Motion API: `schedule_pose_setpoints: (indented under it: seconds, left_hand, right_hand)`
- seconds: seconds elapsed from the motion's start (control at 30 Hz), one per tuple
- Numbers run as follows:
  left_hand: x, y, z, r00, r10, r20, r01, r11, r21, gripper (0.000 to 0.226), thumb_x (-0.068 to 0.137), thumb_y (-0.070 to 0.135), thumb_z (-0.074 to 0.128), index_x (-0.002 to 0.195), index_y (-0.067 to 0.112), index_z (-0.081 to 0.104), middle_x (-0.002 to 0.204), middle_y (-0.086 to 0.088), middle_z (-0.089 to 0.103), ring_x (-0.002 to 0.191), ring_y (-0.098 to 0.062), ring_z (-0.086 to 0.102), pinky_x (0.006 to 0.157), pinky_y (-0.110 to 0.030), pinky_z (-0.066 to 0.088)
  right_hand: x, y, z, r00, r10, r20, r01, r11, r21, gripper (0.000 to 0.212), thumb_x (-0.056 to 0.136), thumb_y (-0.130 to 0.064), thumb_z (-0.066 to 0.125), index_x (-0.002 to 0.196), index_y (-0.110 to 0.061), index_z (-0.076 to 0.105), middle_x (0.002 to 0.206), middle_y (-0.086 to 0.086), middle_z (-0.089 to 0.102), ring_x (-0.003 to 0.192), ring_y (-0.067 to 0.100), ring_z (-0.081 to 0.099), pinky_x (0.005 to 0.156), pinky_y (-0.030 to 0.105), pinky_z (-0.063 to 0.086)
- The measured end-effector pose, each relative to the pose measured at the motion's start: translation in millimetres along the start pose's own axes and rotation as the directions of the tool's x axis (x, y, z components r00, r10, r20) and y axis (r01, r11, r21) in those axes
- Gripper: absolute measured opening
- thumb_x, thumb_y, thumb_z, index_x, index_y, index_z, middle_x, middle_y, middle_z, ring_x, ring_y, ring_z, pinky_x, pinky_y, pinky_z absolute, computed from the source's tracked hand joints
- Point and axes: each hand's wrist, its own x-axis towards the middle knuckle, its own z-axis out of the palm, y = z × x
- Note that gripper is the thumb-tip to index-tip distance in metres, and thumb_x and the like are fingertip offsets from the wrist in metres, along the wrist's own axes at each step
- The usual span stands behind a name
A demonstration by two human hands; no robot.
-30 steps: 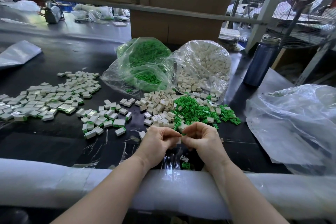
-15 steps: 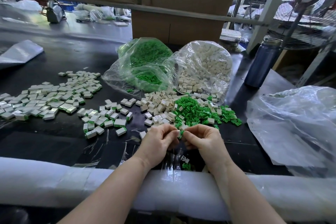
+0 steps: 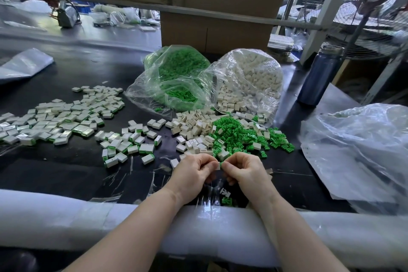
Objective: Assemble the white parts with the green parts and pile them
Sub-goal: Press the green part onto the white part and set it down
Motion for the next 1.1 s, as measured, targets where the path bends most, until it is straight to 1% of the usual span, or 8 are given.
schedule_pose_setpoints:
  seconds: [0.1, 0.2, 0.33, 0.47, 0.63, 0.87, 1.0, 1.1]
  left_hand:
    - [0.4, 0.6, 1.9, 0.999, 0.028, -0.028, -0.029, 0.999, -0.035, 0.013, 0.091, 0.012, 0.057, 0.087, 0.022, 0.066, 0.074, 0.003, 0.064, 0.067, -0.009, 0.058, 0.071, -0.026, 0.051]
    - [0.0, -0.6, 2.7, 0.999, 0.038, -0.002, -0.038, 0.992, -0.124, 0.019, 0.090, 0.010, 0.058, 0.093, 0.028, 0.059, 0.071, -0.002, 0.064, 0.064, -0.011, 0.059, 0.065, -0.026, 0.053]
    - [0.8, -5.1, 3.2, 0.997, 0.072, -0.009, -0.072, 0.997, -0.009, 0.030, 0.082, 0.007, 0.068, 0.088, 0.033, 0.054, 0.076, -0.001, 0.064, 0.071, -0.016, 0.063, 0.073, -0.028, 0.053]
    - [2.3, -5.2, 3.5, 0.993, 0.082, -0.089, -0.083, 0.997, 0.002, 0.019, 0.085, 0.014, 0.065, 0.083, 0.032, 0.060, 0.088, -0.003, 0.066, 0.082, -0.015, 0.062, 0.079, -0.026, 0.052]
    - [2.1, -2.4, 0.9, 0.997, 0.068, -0.039, -0.069, 0.997, -0.019, 0.011, 0.088, 0.015, 0.061, 0.082, 0.022, 0.066, 0.079, 0.006, 0.063, 0.071, -0.004, 0.056, 0.070, -0.014, 0.047]
    - [-0.2, 1.2, -0.8, 0.999, 0.044, -0.023, -0.043, 0.998, 0.037, 0.009, 0.089, 0.017, 0.061, 0.091, 0.013, 0.070, 0.074, 0.012, 0.061, 0.069, -0.002, 0.057, 0.071, -0.016, 0.048]
    - [-0.7, -1.4, 0.3, 0.997, 0.081, -0.011, -0.078, 0.984, 0.162, 0.012, 0.089, 0.018, 0.061, 0.092, 0.012, 0.071, 0.071, 0.017, 0.054, 0.069, -0.001, 0.052, 0.070, -0.015, 0.043]
    - [-0.2, -1.9, 1.2, 0.996, 0.091, -0.017, -0.087, 0.985, 0.150, 0.012, 0.089, 0.019, 0.061, 0.092, 0.014, 0.071, 0.072, 0.017, 0.056, 0.070, 0.000, 0.054, 0.069, -0.011, 0.044]
  right_hand:
    - [-1.2, -0.6, 1.2, 0.998, -0.048, -0.032, 0.050, 0.996, 0.067, 0.008, 0.085, 0.000, 0.062, 0.081, -0.007, 0.063, 0.069, 0.005, 0.064, 0.058, 0.006, 0.061, 0.052, 0.019, 0.050]
    - [-2.2, -1.0, -0.5, 0.998, -0.051, -0.047, 0.058, 0.985, 0.160, 0.010, 0.085, 0.004, 0.061, 0.086, -0.005, 0.064, 0.068, 0.006, 0.066, 0.056, 0.009, 0.065, 0.051, 0.018, 0.050]
    - [-2.0, -0.5, -0.3, 0.998, -0.030, -0.061, 0.042, 0.978, 0.204, 0.013, 0.083, 0.005, 0.063, 0.078, -0.006, 0.066, 0.063, 0.004, 0.068, 0.053, 0.012, 0.064, 0.048, 0.017, 0.049]
    - [-2.2, 0.8, -2.3, 0.999, -0.021, -0.046, 0.031, 0.976, 0.218, 0.009, 0.082, 0.001, 0.066, 0.081, -0.007, 0.070, 0.064, 0.004, 0.069, 0.056, 0.010, 0.063, 0.051, 0.019, 0.050]
    - [-0.1, 2.2, 0.1, 0.999, -0.021, -0.047, 0.029, 0.986, 0.167, 0.011, 0.084, -0.003, 0.065, 0.076, -0.010, 0.067, 0.065, 0.003, 0.065, 0.055, 0.006, 0.060, 0.051, 0.018, 0.050]
    - [-1.4, 1.2, 0.6, 1.000, -0.011, -0.018, 0.013, 0.995, 0.099, 0.012, 0.085, -0.002, 0.064, 0.073, -0.003, 0.064, 0.058, 0.001, 0.060, 0.049, 0.004, 0.055, 0.050, 0.018, 0.049]
    - [-2.4, -0.4, 0.7, 1.000, -0.024, 0.015, 0.024, 0.999, 0.031, 0.016, 0.084, -0.002, 0.065, 0.069, -0.007, 0.065, 0.051, -0.004, 0.060, 0.045, 0.003, 0.054, 0.049, 0.017, 0.048]
    - [-1.9, 0.6, 0.2, 1.000, -0.024, -0.002, 0.024, 0.997, 0.078, 0.015, 0.083, -0.001, 0.066, 0.068, -0.006, 0.066, 0.050, -0.003, 0.062, 0.045, 0.004, 0.056, 0.048, 0.017, 0.048]
